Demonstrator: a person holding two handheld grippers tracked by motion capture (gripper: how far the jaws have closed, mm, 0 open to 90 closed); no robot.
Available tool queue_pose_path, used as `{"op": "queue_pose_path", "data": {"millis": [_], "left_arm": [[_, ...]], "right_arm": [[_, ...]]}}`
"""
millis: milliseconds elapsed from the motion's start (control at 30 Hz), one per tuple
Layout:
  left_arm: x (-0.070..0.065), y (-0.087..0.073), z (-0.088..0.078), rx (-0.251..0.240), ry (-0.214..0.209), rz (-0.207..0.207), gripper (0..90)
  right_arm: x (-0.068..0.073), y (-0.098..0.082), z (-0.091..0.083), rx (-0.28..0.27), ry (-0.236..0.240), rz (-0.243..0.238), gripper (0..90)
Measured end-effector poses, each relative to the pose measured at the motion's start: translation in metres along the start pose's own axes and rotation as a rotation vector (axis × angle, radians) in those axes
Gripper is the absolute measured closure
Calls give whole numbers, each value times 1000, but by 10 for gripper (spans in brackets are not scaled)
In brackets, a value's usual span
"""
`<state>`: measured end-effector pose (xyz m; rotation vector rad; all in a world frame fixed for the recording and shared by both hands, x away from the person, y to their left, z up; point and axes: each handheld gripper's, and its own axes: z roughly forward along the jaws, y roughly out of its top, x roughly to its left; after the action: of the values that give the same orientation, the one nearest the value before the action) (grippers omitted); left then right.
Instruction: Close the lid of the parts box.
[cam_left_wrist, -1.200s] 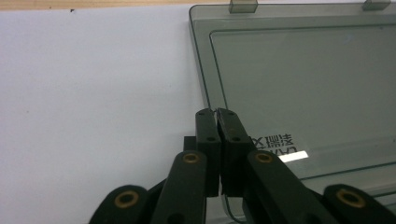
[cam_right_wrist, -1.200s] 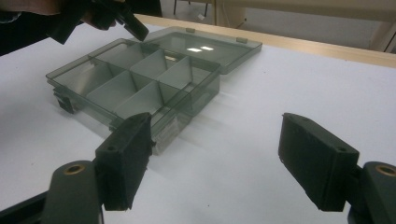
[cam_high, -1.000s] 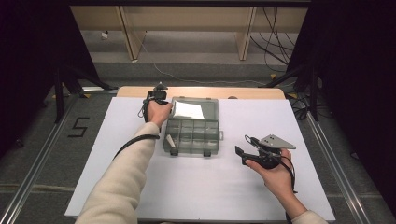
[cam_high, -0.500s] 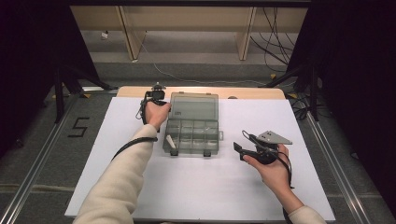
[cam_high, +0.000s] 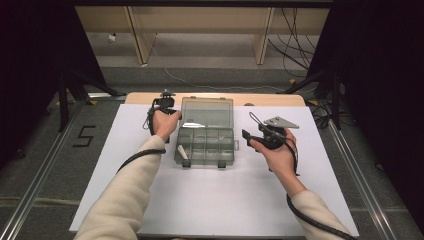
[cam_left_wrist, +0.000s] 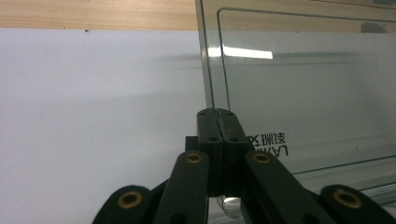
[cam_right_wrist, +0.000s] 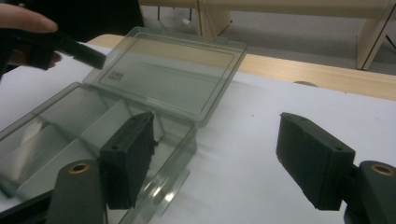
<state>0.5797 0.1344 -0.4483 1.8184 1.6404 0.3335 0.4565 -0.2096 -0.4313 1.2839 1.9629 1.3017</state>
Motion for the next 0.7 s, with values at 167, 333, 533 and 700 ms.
{"op": "queue_pose_path", "data": {"millis": [167, 333, 533, 700], "left_arm": [[0, -1, -1, -12, -5, 4, 892], [-1, -2, -2, -23, -7, 5, 892], [0, -3, -5, -32, -15, 11, 892], [1, -4, -6, -39, -23, 17, 892]], "right_arm": [[-2, 13, 21, 12, -11, 13, 293], [-4, 27, 38, 37, -27, 38, 305], [-4, 40, 60, 72, -48, 54, 322], [-4, 44, 79, 107, -67, 66, 342]]}}
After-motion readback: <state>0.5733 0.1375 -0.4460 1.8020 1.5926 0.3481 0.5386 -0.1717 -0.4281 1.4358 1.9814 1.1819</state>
